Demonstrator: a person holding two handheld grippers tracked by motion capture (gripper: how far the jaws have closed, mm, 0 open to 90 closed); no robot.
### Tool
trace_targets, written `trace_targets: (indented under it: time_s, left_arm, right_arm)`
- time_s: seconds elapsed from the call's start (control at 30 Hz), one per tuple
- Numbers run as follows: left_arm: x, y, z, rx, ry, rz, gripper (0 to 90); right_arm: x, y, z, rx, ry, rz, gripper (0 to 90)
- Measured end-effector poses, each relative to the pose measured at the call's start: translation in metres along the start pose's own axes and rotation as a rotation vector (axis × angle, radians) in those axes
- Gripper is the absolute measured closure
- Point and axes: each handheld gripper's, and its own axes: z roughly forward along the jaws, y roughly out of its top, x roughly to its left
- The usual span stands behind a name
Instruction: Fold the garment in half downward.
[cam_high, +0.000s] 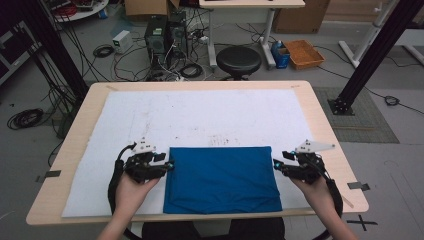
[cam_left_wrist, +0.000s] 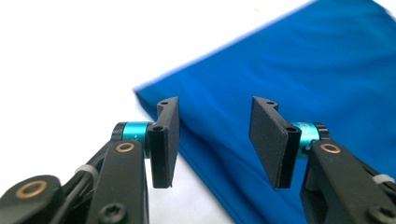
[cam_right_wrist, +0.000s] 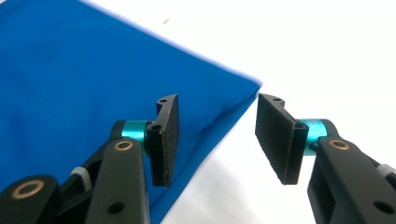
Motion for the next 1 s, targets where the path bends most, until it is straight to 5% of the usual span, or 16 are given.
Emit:
trace_targets:
  time_s: [0.1, 0.23, 0.4, 0.5, 0.7, 0.87, 1.0]
  left_arm:
    - [0.012, 0.007, 0.019, 0.032, 0.054, 0.004, 53.2]
    - [0.025, 0.007, 0.039, 0.05, 0.061, -0.041, 53.2]
    - [0.03, 0.005, 0.053, 0.089, 0.062, -0.029, 54.1]
    - [0.029, 0.003, 0.056, 0.098, 0.072, -0.019, 58.0]
    - [0.025, 0.0, 0.055, 0.084, 0.078, 0.004, 69.3]
    - [0.019, -0.002, 0.054, 0.078, 0.073, 0.034, 81.4]
    - [0.015, -0.002, 0.054, 0.074, 0.082, 0.057, 84.0]
  right_arm:
    - [-0.019, 0.011, 0.02, 0.002, -0.015, 0.056, 50.0]
    - [-0.034, 0.017, 0.04, 0.015, -0.034, 0.112, 48.4]
    - [-0.039, 0.016, 0.059, 0.049, -0.025, 0.144, 47.2]
    - [-0.037, 0.016, 0.067, 0.076, -0.029, 0.134, 49.3]
    - [-0.031, 0.014, 0.077, 0.117, 0.002, 0.088, 67.4]
    - [-0.029, 0.011, 0.076, 0.109, 0.014, 0.077, 82.6]
    - [-0.027, 0.01, 0.075, 0.103, 0.015, 0.065, 86.6]
